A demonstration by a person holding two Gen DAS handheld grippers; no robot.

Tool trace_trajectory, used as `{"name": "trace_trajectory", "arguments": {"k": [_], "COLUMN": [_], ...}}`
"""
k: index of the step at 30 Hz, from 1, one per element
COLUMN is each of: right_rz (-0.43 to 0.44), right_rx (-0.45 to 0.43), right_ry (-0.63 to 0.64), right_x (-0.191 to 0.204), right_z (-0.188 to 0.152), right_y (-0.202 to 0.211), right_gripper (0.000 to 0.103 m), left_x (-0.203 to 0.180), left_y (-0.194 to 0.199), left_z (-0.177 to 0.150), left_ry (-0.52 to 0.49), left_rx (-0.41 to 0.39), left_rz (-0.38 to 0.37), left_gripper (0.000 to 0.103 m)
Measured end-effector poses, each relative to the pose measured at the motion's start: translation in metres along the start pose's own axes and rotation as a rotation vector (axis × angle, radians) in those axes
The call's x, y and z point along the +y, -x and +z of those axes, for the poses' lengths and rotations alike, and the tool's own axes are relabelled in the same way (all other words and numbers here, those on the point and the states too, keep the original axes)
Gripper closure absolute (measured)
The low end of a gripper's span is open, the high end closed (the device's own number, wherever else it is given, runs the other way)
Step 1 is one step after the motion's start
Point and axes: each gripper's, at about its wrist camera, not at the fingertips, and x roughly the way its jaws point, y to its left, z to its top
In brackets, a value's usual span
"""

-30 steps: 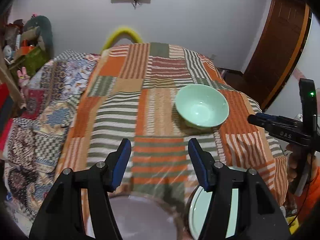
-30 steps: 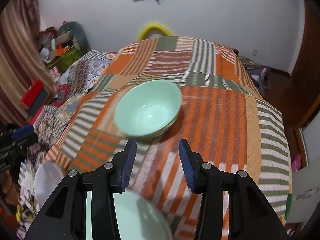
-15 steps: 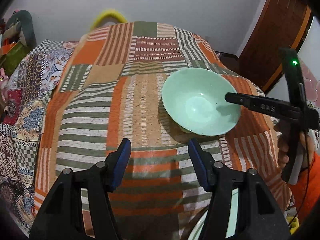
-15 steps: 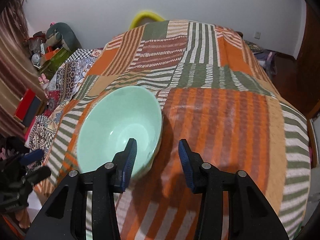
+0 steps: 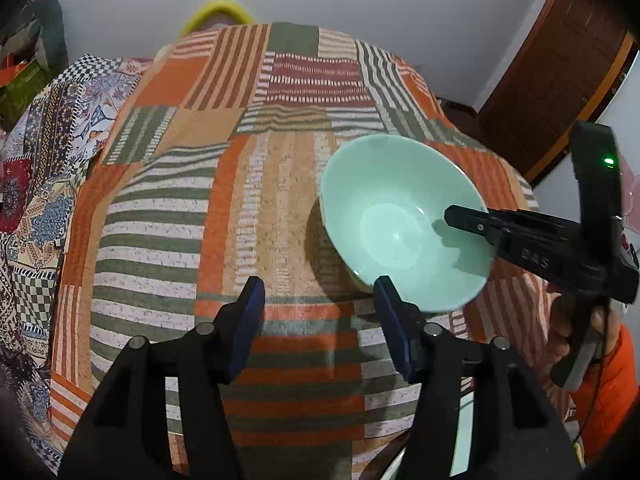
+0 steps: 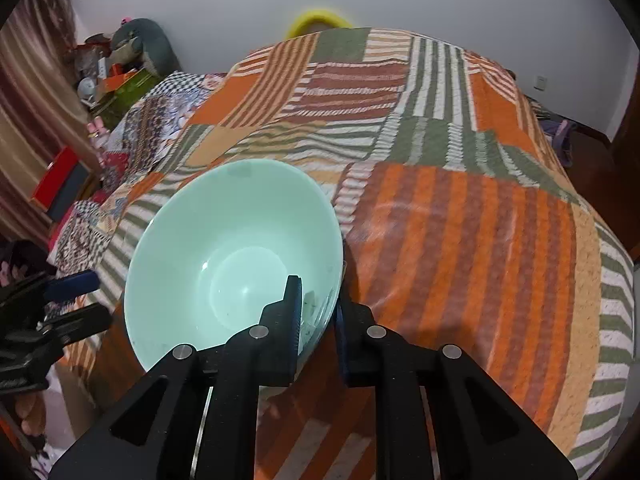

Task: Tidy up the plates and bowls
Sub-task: 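Close both grippers on the rim of the mint green bowl, then lift the mint green bowl and carry it over the nested bowls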

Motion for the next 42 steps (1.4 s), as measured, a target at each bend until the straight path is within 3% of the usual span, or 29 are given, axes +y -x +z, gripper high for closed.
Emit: {"name": "trace_trajectory", "arguments": {"k": [4, 8, 11, 18, 28, 32, 42], "right_rz": [0.033, 0.080, 0.063, 0.059, 0.067, 0.067, 0.054], "right_rx": [0.005, 0.012, 0.007, 0.019, 0.018, 0.015, -0.002], "right_ry": [0.020, 0.038, 0.043, 0.016, -0.014, -0.029, -0.048], "right_x": [0.008, 0.018, 0.023, 0.021, 0.018, 0.019, 0.023], "right_z": [-0.006, -0.011, -0.013, -0.021, -0.035, -0.035, -0.041], "right_y": [0.002, 0.003, 0.005, 0.013, 0.020, 0.020, 0.036], "right_gripper": [0.088, 0.088, 0.087, 0.088, 0.087, 0.087, 0.087], "left_x": [-0.001, -0.002, 0.001, -0.003, -0.006, -0.013, -0.021], "left_y": [-0.006, -0.016, -0.016, -0.010, -0.024, -0.023, 0.007], "left_z": [0.000, -0.001, -0.004, -0.009, -0.019, -0.022, -0.028], "left_ry": [-0.007, -0.020, -0.035, -0.045, -0.042, -0.085, -0.091], "left_rx": [0.019, 0.054, 0.046, 0.050, 0.130, 0.108, 0.047], "left_rz": [-0.012, -0.002, 0.021, -0.005, -0.051, -0.016, -0.050], "left_gripper": [0.057, 0.072, 0.087, 0.089, 0.089, 0.089, 0.089]}}
